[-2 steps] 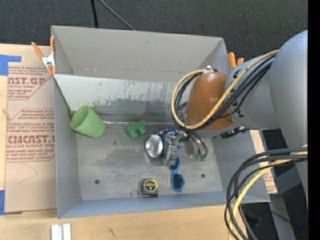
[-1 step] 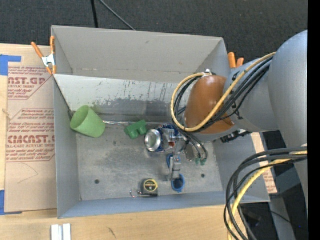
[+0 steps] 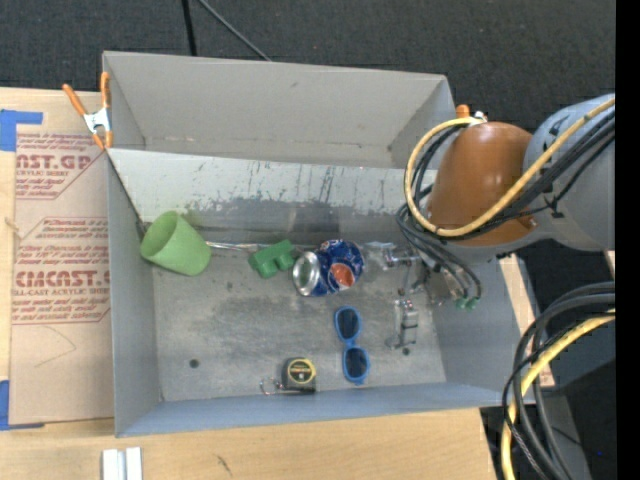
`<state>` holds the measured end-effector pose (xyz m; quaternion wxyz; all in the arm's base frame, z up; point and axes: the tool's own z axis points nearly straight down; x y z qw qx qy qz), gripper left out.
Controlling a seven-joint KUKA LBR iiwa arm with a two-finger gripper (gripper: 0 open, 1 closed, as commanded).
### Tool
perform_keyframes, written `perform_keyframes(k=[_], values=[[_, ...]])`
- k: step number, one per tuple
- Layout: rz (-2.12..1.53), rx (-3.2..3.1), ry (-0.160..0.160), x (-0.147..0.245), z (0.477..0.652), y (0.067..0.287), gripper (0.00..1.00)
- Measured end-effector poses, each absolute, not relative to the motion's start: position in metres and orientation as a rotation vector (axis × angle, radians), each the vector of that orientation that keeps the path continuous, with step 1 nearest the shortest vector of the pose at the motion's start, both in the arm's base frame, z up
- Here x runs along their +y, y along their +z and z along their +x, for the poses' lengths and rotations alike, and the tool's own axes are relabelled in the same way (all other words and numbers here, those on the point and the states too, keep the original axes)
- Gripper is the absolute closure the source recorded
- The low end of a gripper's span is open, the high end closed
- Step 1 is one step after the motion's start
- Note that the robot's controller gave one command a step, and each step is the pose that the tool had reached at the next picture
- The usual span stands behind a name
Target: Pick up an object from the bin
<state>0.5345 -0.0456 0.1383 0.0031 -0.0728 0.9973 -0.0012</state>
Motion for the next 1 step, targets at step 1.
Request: perform_keyframes(k=[1], values=[[-0.041,3.125,0.004,-0.0118,0.5976,0.0746,0.00]])
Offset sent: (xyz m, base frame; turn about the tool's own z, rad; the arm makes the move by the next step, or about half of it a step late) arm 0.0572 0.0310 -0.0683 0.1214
